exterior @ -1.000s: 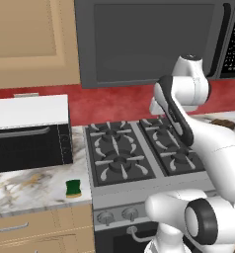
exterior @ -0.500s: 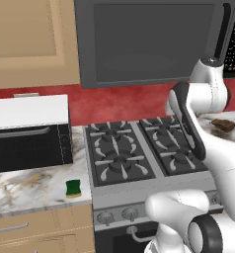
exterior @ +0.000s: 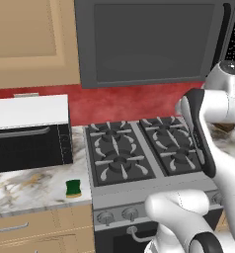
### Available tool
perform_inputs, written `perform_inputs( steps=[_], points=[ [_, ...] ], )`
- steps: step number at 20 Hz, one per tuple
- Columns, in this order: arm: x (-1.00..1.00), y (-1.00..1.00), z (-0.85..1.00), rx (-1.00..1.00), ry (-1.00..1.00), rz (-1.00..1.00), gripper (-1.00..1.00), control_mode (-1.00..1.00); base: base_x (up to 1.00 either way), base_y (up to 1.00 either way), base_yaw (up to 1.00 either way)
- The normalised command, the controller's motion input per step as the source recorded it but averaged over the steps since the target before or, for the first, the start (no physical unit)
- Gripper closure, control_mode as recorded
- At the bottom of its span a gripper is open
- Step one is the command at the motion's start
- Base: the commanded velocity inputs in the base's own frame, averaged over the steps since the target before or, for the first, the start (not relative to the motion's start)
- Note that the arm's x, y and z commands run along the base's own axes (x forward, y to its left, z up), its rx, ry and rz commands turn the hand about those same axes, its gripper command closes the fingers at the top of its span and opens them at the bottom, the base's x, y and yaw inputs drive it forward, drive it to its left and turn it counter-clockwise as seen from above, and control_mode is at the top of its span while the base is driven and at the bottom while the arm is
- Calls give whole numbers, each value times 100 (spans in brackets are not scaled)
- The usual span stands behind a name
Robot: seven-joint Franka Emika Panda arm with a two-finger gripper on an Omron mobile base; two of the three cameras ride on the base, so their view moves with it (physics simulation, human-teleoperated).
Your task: Place the sponge inside the microwave to prepare for sanitizing.
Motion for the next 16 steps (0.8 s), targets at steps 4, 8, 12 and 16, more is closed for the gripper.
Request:
perform_inputs(
  steps=[4,8,12,16],
  points=[
    [-4,-39,28,0,-10,0,-100,-100,0,0,0],
    [-9,-39,47,0,-13,0,-100,-100,0,0,0],
    [-1,-28,3,9,0,0,-100,-100,0,0,0],
    [-17,-37,44,2,-6,-3,-100,-100,0,0,0]
  ],
)
